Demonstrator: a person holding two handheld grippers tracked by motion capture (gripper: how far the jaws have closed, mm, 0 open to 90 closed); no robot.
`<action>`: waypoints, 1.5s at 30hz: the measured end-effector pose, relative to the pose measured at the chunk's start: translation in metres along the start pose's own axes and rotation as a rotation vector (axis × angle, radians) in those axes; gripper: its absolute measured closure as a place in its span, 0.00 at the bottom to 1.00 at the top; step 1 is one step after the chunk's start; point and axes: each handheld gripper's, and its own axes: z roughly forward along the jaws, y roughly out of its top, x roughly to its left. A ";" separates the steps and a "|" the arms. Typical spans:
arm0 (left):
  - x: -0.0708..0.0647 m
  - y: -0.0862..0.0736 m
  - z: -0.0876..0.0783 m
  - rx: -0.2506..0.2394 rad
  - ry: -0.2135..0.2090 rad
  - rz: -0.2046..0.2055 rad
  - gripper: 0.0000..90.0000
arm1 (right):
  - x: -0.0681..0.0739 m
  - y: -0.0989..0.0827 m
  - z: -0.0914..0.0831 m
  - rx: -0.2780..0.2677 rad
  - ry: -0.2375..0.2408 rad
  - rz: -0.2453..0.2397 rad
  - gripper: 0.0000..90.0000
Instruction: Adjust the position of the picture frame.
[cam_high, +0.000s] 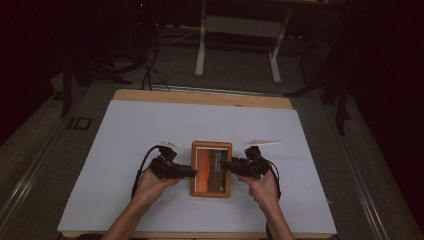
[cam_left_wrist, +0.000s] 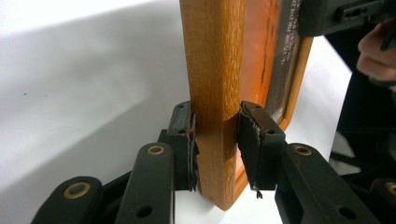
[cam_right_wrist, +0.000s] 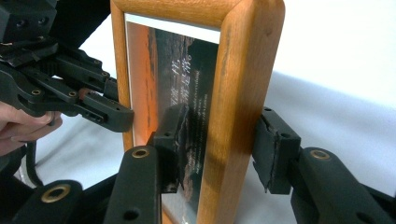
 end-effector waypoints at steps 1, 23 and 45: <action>0.002 0.000 0.001 -0.004 -0.005 -0.010 0.75 | -0.002 0.002 0.004 0.005 -0.001 0.015 0.64; 0.029 0.004 0.011 -0.007 0.026 -0.150 0.71 | -0.038 0.001 0.043 0.047 0.058 0.174 0.60; 0.057 0.008 0.017 -0.013 -0.061 -0.229 0.70 | -0.044 -0.012 0.050 0.070 0.051 0.214 0.62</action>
